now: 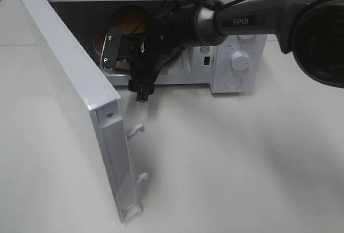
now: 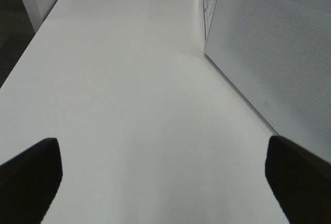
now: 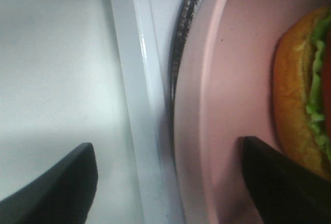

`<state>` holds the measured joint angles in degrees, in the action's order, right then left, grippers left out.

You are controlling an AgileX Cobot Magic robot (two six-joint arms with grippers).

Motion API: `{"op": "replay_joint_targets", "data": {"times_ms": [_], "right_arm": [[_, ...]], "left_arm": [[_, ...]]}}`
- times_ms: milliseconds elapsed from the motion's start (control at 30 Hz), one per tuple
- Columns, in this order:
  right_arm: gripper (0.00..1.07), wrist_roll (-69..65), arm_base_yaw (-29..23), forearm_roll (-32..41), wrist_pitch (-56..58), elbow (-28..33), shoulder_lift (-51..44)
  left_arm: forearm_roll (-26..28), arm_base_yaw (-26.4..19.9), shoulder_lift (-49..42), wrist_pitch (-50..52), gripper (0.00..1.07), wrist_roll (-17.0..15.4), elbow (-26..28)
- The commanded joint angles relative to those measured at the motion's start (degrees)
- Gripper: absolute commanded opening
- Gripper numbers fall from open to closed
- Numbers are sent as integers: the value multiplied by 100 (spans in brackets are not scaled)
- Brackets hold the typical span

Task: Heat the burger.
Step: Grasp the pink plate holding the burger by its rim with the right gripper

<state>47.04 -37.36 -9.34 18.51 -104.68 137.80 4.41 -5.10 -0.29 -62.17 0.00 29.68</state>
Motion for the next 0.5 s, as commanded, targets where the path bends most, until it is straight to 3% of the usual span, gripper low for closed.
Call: {"op": "replay_joint_targets", "data": {"times_ms": [33, 133, 200, 233, 300, 500], "right_arm": [[52, -52, 0, 155, 46, -52, 0], [48, -52, 0, 178, 57, -52, 0], [20, -143, 0, 195, 189, -52, 0], [20, -143, 0, 195, 189, -52, 0], [0, -338, 0, 206, 235, -52, 0], [0, -441, 0, 206, 269, -52, 0]], "left_arm": [[-6, -17, -23, 86, 101, 0, -6], [-6, -17, -23, 86, 101, 0, -6], [-6, -17, -23, 86, 101, 0, -6], [-6, -17, -23, 86, 101, 0, -6], [-6, -17, -23, 86, 101, 0, -6], [-6, -17, -23, 86, 101, 0, -6]]}}
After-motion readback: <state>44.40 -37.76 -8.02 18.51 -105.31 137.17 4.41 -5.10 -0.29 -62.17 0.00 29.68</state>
